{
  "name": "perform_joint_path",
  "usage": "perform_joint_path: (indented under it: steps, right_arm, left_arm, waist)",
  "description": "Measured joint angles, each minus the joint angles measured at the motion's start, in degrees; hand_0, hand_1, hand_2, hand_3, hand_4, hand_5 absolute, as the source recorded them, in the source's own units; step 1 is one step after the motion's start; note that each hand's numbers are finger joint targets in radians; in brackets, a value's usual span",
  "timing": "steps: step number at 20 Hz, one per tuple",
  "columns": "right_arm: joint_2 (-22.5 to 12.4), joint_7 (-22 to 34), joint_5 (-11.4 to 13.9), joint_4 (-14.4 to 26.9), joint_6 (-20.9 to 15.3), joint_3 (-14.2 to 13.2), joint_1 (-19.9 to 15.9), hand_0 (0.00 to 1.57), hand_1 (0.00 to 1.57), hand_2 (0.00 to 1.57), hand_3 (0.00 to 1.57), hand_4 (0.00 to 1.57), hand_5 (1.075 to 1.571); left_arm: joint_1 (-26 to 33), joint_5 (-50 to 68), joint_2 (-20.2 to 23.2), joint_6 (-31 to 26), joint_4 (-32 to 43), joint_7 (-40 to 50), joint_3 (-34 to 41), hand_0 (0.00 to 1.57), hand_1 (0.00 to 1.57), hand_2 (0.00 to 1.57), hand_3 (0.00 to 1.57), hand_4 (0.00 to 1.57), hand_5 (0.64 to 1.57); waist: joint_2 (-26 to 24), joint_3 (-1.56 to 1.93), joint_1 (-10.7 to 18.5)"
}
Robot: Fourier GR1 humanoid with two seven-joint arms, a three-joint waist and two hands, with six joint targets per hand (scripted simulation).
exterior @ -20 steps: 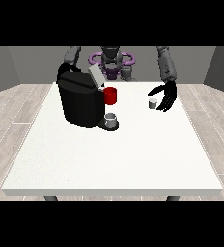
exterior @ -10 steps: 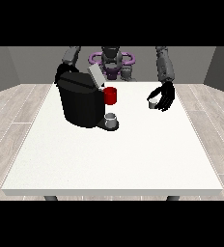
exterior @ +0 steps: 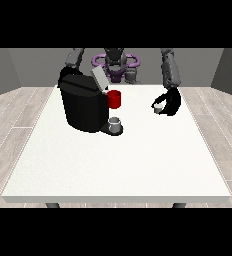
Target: Insert the coffee pod into the coffee machine and close the lid
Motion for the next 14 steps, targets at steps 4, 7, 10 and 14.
perform_joint_path:
  steps: [4, 7, 10, 14]
  right_arm:
    - [-0.49, -0.74, -1.18, 1.95, 0.27, -1.66, -0.44, 0.0, 0.0, 0.0, 0.0, 0.46, 1.571]
    - [-0.07, -1.08, -0.96, 3.92, -0.17, -1.71, -0.33, 0.0, 0.0, 0.0, 0.0, 0.49, 1.571]
    - [-0.69, -1.48, -1.38, 5.45, 0.44, -2.36, 0.14, 0.0, 0.0, 0.0, 0.0, 0.51, 1.571]
    - [-1.12, -1.67, -1.1, 7.37, 0.62, -2.51, -0.49, 0.0, 0.0, 0.0, 0.0, 0.47, 1.571]
  left_arm:
    - [-0.88, -0.84, -0.21, -0.82, -0.02, -1.68, -0.4, 1.42, 1.42, 1.46, 1.42, 0.56, 1.571]
    - [-2.52, -0.89, -0.32, -3.42, -1.21, -2.61, -0.95, 1.45, 1.45, 1.45, 1.39, 0.62, 1.571]
    - [-3.45, -0.81, -0.8, -4.97, -2.53, -3.46, -1.2, 1.34, 1.34, 1.4, 1.36, 0.59, 1.571]
    - [-6.48, -0.64, -1.1, -8.41, -4.33, -2.25, -1.44, 1.26, 1.26, 1.32, 1.3, 0.53, 1.571]
  waist:
    - [-0.55, -0.03, 0.94]
    - [-1.94, -0.05, 1.73]
    - [-3.43, -0.04, 2.03]
    - [-5.04, -0.04, 2.24]
